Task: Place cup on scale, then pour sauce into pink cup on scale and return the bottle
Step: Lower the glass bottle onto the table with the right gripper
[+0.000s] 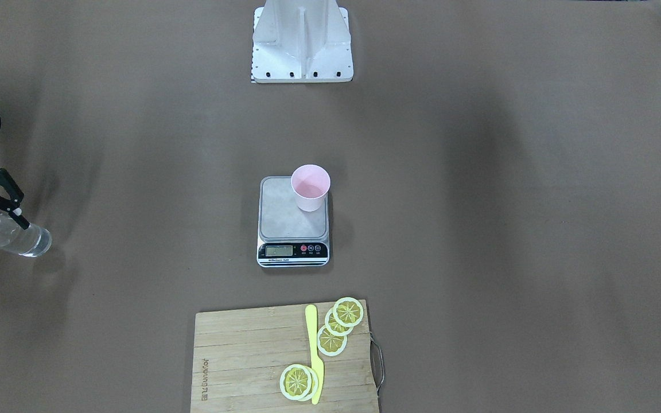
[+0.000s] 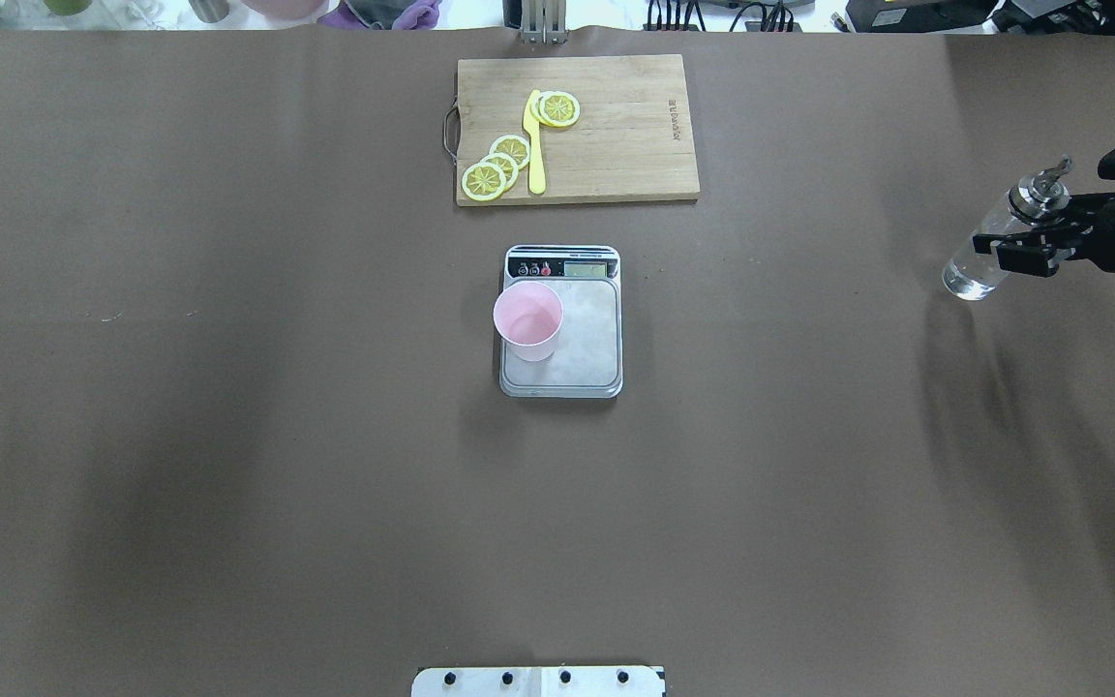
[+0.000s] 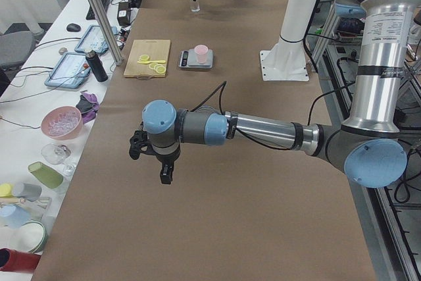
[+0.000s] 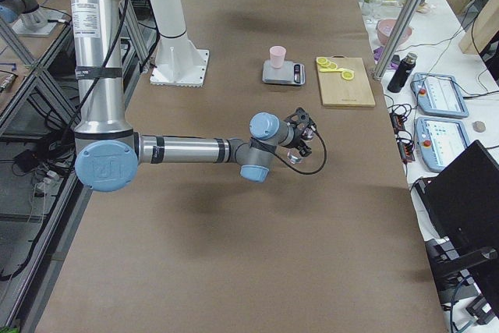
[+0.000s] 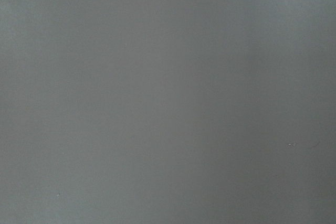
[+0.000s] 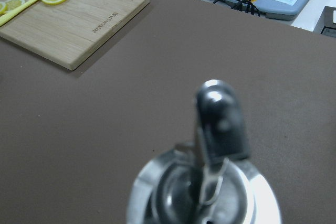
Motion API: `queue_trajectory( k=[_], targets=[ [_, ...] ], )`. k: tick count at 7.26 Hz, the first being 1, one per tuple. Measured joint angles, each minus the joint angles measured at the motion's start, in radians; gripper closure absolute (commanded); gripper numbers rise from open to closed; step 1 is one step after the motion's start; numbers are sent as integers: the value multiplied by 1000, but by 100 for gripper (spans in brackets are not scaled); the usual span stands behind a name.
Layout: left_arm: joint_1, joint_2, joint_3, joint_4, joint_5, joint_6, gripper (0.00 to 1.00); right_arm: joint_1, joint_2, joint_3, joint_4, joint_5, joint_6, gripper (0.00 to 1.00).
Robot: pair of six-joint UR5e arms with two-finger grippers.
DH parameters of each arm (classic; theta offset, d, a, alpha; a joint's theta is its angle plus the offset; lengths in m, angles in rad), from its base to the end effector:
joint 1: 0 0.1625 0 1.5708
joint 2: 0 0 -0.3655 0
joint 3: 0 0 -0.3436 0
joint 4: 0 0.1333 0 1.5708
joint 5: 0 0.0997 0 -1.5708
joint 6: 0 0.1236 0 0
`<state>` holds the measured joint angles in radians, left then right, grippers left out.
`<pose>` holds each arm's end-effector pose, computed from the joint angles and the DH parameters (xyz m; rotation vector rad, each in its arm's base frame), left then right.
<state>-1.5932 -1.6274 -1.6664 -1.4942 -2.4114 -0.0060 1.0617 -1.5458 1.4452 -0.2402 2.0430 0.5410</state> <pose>-0.0516 -0.4649 0.5500 0.0780 0.8395 0.0051 -0.1706 -0.4637 0.5052 0.8369 -0.9591 -0.2627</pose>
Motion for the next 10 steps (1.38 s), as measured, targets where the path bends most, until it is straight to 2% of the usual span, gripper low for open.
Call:
queue_trajectory(
  k=[3,10],
  targets=[
    [1,3,0,0,0,0,2,-5,1,-18,11,-5,-43,64],
    [1,1,2,-3,7,1,2,-16,1,-11,12,95,-269,64]
  ],
)
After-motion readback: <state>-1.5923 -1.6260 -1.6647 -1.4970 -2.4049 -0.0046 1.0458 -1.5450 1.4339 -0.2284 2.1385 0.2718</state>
